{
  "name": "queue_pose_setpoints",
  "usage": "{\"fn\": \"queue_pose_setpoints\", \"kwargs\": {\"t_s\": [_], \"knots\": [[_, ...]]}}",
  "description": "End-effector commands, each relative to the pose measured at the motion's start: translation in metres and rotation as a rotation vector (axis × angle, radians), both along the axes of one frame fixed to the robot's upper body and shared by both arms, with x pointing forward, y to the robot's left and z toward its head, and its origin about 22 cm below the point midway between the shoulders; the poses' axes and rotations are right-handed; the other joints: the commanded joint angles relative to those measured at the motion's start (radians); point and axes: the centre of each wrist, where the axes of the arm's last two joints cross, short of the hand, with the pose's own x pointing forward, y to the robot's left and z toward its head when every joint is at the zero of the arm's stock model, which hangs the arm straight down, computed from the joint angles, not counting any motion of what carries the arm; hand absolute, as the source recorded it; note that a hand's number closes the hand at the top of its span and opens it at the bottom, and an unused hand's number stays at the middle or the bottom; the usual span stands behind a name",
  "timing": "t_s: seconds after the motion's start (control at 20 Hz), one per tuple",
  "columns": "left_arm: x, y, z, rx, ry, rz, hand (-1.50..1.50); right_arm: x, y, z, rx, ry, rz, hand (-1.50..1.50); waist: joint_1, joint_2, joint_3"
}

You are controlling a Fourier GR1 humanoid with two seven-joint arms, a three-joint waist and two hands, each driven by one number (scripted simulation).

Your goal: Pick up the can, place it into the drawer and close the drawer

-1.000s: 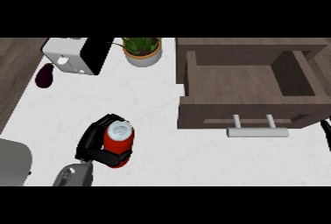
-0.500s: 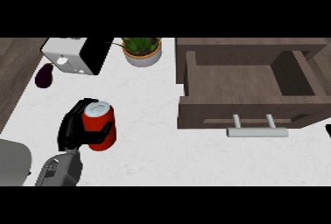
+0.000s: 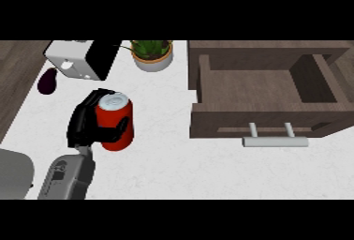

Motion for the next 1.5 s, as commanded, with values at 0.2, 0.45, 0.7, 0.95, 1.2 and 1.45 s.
{"fn": "queue_pose_setpoints", "kwargs": {"t_s": [0.2, 0.45, 0.7, 0.95, 1.2, 1.45], "knots": [[0.007, -0.054, 0.061, 0.009, -0.061, -0.064, 1.5, -0.011, 0.02, -0.001, -0.004, -0.01, -0.031, -1.5, 0.0, -0.001, 0.0], [0.036, -0.09, 0.122, 0.055, -0.062, -0.113, 1.5, -0.004, 0.007, -0.003, 0.002, -0.008, -0.021, -1.5, -0.004, 0.0, 0.0], [0.049, -0.131, 0.145, 0.082, -0.098, -0.138, 1.5, -0.004, 0.01, -0.002, -0.006, -0.006, -0.019, -1.5, -0.011, 0.002, 0.0], [0.053, -0.163, 0.18, 0.104, -0.126, -0.157, 1.5, -0.019, -0.004, -0.021, -0.005, 0.006, -0.023, -1.5, -0.013, 0.0, 0.001], [0.066, -0.191, 0.221, 0.087, -0.132, -0.167, 1.5, 0.0, 0.011, 0.001, -0.014, -0.002, -0.013, -1.5, -0.012, 0.002, 0.0], [0.085, -0.216, 0.232, 0.133, -0.13, -0.138, 1.5, -0.008, 0.004, -0.006, -0.014, -0.003, 0.015, -1.5, -0.024, 0.004, 0.001]]}}
